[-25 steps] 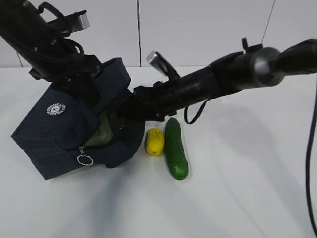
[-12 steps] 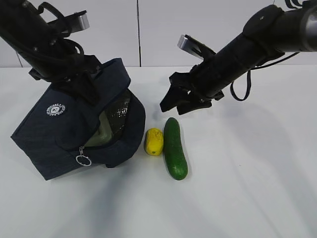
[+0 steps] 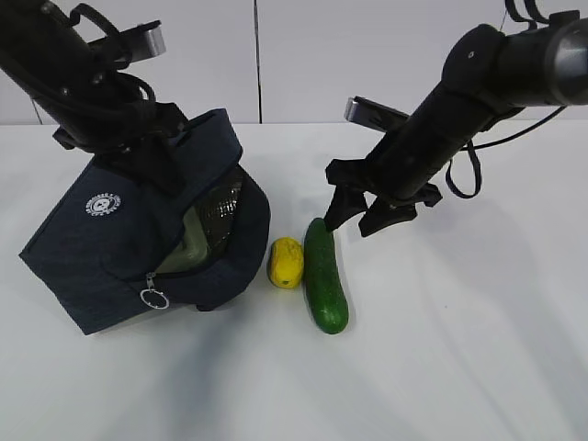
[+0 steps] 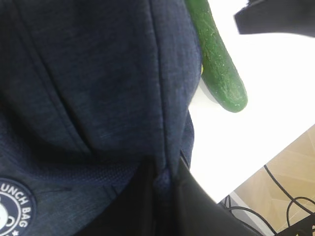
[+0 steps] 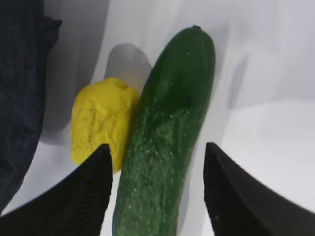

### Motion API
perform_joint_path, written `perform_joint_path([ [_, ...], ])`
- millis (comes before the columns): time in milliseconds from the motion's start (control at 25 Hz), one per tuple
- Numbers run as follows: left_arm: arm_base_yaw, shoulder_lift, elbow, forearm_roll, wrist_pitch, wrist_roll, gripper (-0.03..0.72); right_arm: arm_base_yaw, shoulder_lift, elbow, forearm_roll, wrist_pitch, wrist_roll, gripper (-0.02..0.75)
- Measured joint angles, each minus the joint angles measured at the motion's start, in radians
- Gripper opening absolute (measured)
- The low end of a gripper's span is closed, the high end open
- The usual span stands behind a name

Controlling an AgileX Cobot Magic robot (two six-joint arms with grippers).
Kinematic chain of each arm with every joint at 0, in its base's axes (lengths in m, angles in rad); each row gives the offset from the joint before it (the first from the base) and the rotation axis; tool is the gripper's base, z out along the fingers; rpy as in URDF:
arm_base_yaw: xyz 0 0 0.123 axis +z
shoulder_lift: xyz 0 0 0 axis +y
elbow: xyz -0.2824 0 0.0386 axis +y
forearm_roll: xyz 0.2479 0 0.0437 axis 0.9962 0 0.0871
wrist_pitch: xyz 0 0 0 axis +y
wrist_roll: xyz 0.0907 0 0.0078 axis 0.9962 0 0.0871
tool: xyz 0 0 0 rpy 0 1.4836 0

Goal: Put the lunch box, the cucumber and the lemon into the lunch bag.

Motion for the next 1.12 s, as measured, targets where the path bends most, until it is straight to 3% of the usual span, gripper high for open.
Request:
perform_joint_path([
  [640,0.000,0.000,0.000,0.015,0.015,0.000,0.019,0.047,0.134,-0.067,0.025,-0.078,0.042,0.446],
  [920,0.000,0.000,0.000,0.017,0.017,0.000,0.019,0.047,0.153,-0.091,0.025,-0.070,0.053,0.344],
  [1120,0.000,0.000,0.000,0.017,0.020,0.000,0.019,0.047,0.153,-0.091,0.015,-0.066,0.053,0.329],
])
